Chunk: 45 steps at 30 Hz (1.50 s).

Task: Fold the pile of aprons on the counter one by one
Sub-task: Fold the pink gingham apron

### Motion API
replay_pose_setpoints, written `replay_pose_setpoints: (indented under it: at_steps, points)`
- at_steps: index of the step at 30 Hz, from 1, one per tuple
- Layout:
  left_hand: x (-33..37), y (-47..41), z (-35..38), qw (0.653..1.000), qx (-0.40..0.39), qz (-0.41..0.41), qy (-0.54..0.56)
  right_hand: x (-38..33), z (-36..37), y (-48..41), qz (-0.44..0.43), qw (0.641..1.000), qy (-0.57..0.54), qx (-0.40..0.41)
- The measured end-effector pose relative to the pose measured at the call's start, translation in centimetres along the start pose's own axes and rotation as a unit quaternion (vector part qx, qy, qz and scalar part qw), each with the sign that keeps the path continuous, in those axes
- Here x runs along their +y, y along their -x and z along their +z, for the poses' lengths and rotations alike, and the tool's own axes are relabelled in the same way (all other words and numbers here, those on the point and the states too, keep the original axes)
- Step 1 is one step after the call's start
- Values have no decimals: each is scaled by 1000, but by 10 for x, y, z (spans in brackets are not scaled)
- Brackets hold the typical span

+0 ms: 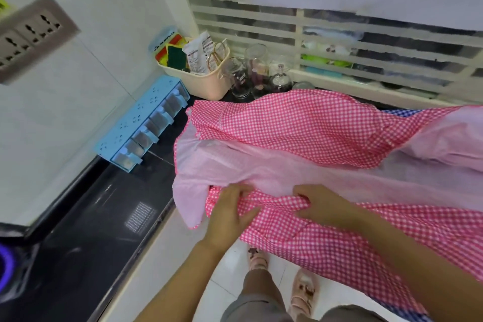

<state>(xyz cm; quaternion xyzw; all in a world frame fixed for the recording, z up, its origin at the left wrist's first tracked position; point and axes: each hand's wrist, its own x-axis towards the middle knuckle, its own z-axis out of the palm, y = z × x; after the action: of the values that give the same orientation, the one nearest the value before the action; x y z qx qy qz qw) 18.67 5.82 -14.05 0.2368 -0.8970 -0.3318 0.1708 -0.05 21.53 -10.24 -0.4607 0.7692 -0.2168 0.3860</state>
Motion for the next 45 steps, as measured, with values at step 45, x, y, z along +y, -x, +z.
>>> replay_pose_setpoints:
  at_steps: [45]
  points:
    - [-65,-172,-116,934,41,-319,-154,26,-63,-65,-6,915,228,333]
